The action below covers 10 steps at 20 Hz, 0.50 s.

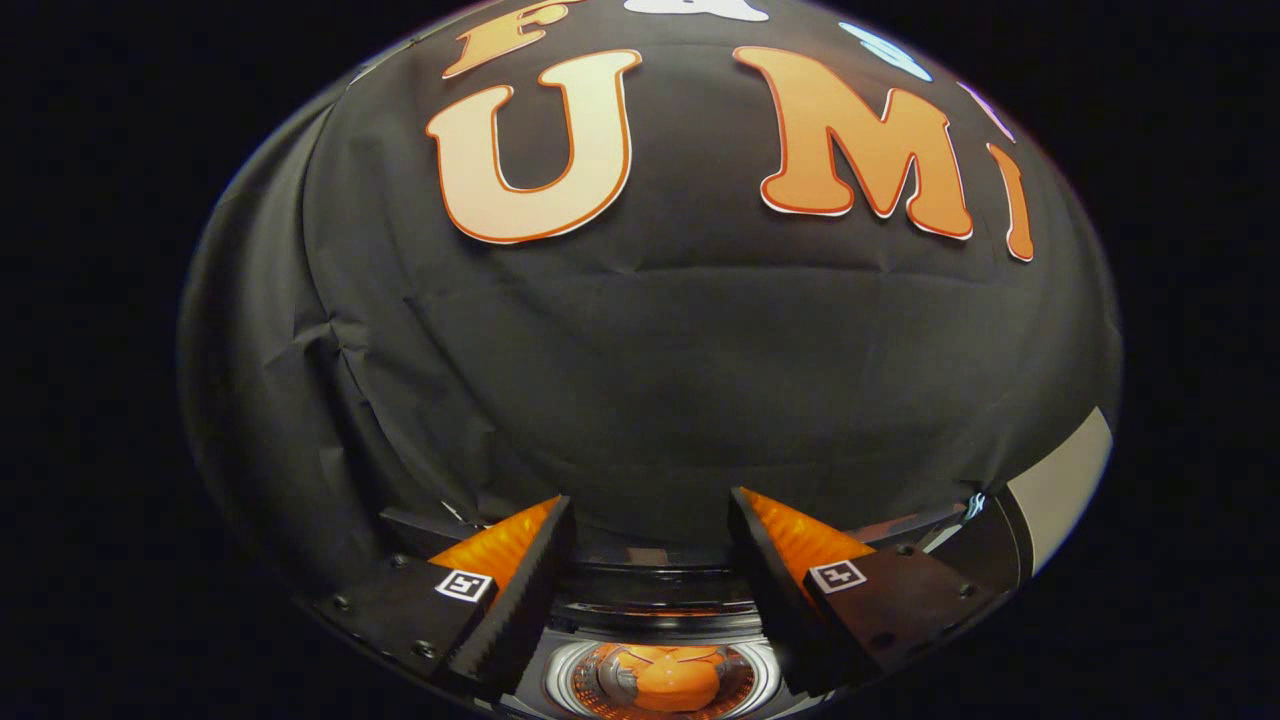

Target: Put the clothes into the washing machine and then close the washing machine lid.

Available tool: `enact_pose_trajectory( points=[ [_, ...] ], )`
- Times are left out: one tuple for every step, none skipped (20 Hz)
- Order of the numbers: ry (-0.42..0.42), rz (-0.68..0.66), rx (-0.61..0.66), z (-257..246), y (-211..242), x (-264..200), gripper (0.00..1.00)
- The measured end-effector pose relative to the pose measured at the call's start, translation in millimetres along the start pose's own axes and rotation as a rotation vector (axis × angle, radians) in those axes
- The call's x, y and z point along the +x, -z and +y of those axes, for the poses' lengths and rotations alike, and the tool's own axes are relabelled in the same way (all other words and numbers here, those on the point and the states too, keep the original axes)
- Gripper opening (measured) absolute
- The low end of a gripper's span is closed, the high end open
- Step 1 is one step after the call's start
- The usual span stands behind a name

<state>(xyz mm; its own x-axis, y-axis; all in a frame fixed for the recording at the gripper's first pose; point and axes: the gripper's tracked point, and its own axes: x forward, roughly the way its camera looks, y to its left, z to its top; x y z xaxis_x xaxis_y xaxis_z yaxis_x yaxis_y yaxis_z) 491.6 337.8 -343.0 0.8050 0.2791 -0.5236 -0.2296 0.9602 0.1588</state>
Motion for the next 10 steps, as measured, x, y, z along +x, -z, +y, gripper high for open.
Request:
enact_pose_trajectory(
  points=[
    [0.0, -0.005, 0.002, 0, 0, -3, 0.99],
    [0.001, -0.009, 0.002, 0, 2, -6, 0.99],
    [0.004, -0.014, 0.001, 0, 3, -9, 0.99],
    [0.007, -0.014, -0.001, 1, 5, -12, 0.99],
    [0.012, -0.014, -0.002, 1, 6, -14, 0.99],
    [0.018, -0.015, -0.004, 2, 9, -19, 0.99],
    [0.024, -0.019, -0.009, 3, 10, -22, 0.99],
    [0.027, -0.023, -0.014, 3, 13, -27, 0.99],
    [0.028, -0.025, -0.015, 4, 15, -32, 0.99],
    [0.028, -0.032, -0.012, 4, 19, -37, 0.99]
  ],
)
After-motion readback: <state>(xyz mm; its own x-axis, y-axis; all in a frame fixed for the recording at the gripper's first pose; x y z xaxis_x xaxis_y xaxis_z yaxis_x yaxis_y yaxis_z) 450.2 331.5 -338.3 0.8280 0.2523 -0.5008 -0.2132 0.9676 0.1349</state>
